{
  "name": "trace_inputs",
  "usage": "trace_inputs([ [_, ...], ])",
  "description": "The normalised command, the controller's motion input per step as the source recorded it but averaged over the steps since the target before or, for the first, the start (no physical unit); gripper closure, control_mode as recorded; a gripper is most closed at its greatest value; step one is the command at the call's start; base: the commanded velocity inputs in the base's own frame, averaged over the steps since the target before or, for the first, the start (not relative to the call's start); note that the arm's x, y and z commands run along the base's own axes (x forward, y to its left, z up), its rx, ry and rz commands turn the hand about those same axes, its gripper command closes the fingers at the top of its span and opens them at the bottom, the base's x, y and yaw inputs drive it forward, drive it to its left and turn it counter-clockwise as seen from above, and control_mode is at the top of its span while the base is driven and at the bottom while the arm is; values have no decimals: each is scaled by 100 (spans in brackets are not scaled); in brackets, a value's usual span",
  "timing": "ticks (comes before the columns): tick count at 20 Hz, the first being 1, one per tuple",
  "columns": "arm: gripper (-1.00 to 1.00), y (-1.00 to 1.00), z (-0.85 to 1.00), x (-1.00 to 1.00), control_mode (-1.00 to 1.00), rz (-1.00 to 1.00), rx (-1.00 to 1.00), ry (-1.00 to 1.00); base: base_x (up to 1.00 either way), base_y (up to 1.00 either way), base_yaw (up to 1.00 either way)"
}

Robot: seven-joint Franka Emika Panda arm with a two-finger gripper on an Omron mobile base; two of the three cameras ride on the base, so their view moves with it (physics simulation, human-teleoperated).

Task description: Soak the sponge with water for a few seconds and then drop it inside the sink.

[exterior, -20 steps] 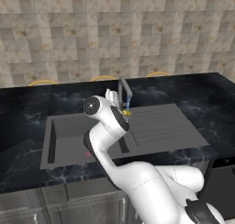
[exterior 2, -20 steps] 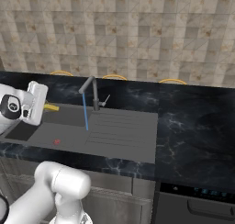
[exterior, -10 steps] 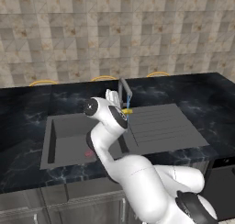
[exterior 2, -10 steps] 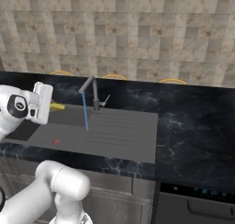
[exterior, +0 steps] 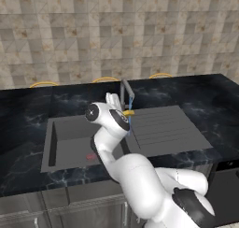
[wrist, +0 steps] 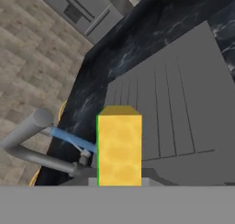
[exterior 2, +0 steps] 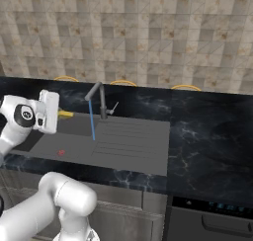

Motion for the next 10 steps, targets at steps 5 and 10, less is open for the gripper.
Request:
trace_inputs([
  [5, 100, 8, -23, 19, -100, 0, 0, -9, 0, 0, 0],
  [10, 100, 4, -10, 11, -100, -1, 0, -14, 0, 0, 0],
])
